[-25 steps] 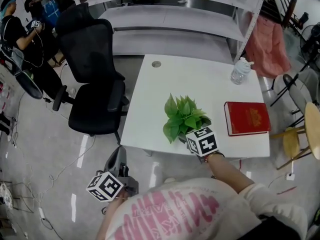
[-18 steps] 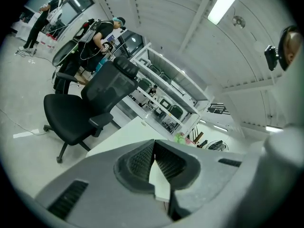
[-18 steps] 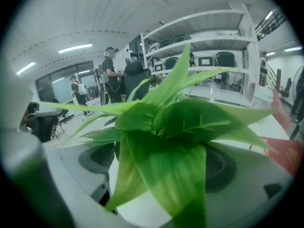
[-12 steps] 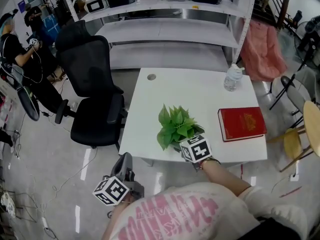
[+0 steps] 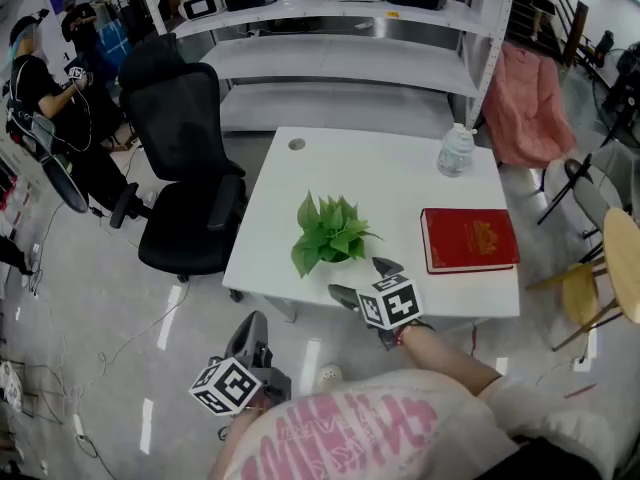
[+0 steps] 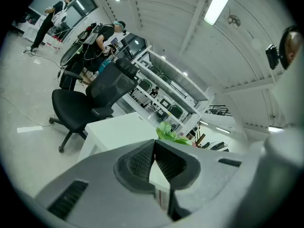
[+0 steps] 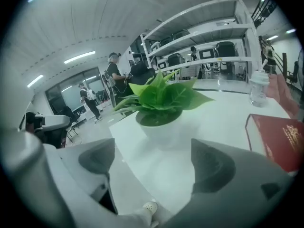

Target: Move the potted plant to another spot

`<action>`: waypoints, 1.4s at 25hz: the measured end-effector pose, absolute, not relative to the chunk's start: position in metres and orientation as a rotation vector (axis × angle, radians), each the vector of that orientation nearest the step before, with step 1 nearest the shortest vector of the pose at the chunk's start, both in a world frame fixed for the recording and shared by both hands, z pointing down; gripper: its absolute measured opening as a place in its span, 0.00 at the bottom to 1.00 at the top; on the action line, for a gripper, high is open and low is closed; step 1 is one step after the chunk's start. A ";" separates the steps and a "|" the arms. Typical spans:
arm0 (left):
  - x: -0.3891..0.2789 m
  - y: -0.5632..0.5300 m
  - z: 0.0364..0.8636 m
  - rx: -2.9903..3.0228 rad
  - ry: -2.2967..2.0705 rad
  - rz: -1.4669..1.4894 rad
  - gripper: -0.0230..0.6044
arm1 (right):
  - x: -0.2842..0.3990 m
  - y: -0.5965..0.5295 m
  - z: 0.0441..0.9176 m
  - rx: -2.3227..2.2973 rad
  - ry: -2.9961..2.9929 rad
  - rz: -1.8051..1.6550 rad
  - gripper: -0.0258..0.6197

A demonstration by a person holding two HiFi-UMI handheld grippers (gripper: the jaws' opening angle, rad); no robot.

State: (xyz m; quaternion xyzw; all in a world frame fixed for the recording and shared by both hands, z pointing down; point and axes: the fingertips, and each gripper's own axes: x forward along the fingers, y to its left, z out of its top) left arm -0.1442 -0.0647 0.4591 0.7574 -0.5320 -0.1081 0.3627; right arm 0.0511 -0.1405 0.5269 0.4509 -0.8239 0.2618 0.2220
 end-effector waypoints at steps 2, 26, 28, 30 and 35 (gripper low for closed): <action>-0.133 -0.050 0.464 1.938 -1.369 -0.270 0.04 | 0.058 -0.126 0.526 1.225 -2.284 0.714 0.83; -0.032 0.055 0.445 2.008 -1.359 -0.310 0.04 | 0.136 -0.002 0.454 1.248 -2.522 0.526 0.09; -0.027 0.060 0.440 2.014 -1.369 -0.323 0.04 | 0.141 0.004 0.449 1.262 -2.524 0.490 0.06; -0.021 0.066 0.437 2.026 -1.385 -0.322 0.04 | 0.148 0.011 0.447 1.283 -2.517 0.470 0.05; -0.007 0.084 0.431 2.051 -1.421 -0.311 0.04 | 0.169 0.025 0.445 1.356 -2.519 0.527 0.05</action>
